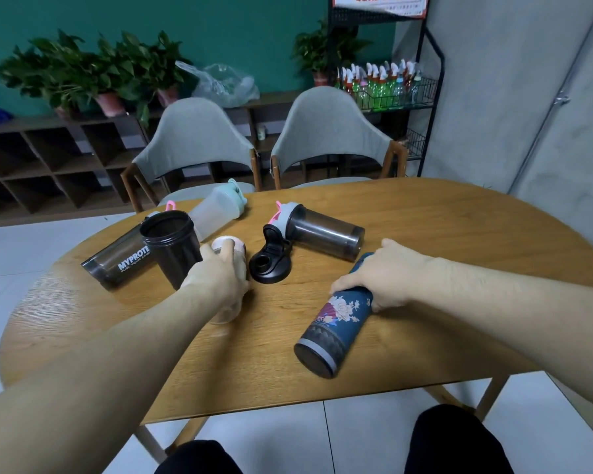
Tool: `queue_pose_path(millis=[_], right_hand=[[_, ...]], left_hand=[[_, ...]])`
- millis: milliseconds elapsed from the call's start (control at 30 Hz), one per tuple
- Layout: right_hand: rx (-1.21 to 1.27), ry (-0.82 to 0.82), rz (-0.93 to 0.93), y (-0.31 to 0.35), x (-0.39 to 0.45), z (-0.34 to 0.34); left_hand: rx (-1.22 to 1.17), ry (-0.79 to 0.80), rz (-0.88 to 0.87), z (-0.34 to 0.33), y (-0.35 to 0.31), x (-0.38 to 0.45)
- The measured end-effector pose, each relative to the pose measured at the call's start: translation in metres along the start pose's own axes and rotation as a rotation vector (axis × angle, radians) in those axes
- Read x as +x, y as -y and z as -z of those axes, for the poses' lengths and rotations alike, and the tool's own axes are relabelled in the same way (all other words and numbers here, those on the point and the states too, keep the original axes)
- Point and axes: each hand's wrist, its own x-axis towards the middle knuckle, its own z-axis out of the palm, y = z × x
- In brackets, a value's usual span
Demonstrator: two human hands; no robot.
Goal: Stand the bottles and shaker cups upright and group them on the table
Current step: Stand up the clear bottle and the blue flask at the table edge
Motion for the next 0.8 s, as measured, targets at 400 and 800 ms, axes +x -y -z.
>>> queue_pose_path(millis=[400,800], right_hand=[[0.744,0.217,-0.340,0.030,-0.012,0.011],[0.989,0.113,-0.603,0.050,0.005,-0.008]], left_hand=[[-0.207,0.184,0.183,0.002,0.009,-0.022],[-0.511,0.190,0.067,0.000,0.004,-0.047]])
